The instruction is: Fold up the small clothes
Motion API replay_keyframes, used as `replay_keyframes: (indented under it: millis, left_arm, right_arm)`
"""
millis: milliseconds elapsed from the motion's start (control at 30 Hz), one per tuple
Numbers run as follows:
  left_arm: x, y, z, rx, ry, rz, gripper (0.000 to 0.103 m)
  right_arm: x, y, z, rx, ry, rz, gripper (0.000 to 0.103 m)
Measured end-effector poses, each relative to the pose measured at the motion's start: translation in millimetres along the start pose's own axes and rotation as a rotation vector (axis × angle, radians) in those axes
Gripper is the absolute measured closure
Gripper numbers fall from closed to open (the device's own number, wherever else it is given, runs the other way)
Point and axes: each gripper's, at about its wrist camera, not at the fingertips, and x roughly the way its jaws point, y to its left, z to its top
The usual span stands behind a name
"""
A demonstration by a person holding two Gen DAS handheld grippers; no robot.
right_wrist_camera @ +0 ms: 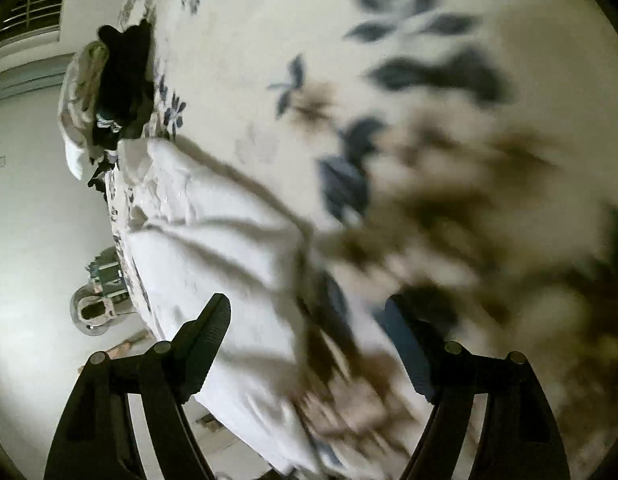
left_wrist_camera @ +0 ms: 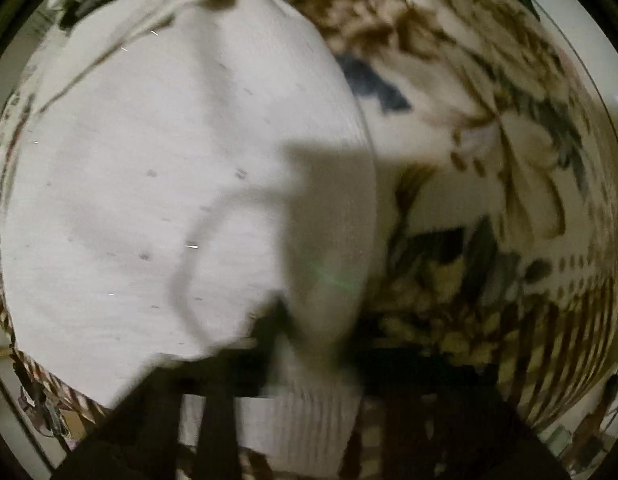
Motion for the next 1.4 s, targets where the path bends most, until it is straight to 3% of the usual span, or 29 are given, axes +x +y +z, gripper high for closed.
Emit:
replay_keyframes:
  millis: [33,67,100,200,400,600,700,833,1067,1233,1400]
  left_arm:
    - [-6,6,-1,-0.019,-0.017,-0.019,0.093]
    - [-11,12,-2,-0.039,-0.029,-0.036,0.094]
    - [-17,19,-3,-0.058,-0.039,-0.054,0.095]
    - [-44,45,-3,-0.114,-0.078,-0.074,0.095]
    - [-100,112,-15,-0.289,-0.13,-0.142,0.095]
    - [-125,190,-21,-0.397,-0.177,-0.137,0.095]
    - [-115,246,-35,-0.496,-0.168,-0.17,0.095]
    - [-95,310,-59,-0.618,-0.161,-0.226,0.095]
    - [-59,396,-80,-0.744,-0.134,-0.324,0.095]
    - [-27,441,-88,-0.791,-0.113,-0.37,0.095]
    - [-1,469,-98,-0.818,-0.071,-0.426,0.095]
  right_arm:
    - [7,6,6,-0.002,-0.002,0.006,0.056]
    - [11,13,8,-0.018,-0.012,0.01,0.088]
    - [10,19,8,-0.033,-0.025,-0.008,0.095]
    - [5,48,2,-0.127,-0.036,-0.056,0.095]
    - [-33,101,-6,-0.159,-0.055,-0.088,0.095]
    - [-33,209,-11,-0.27,-0.059,-0.106,0.095]
    - [-8,265,-12,-0.323,-0.05,-0.131,0.095]
    - [57,349,-9,-0.394,-0.033,-0.191,0.095]
    - [199,455,1,-0.469,0.01,-0.367,0.096]
    - [278,484,10,-0.485,0.033,-0.492,0.096]
    - [326,489,19,-0.472,0.05,-0.575,0.096]
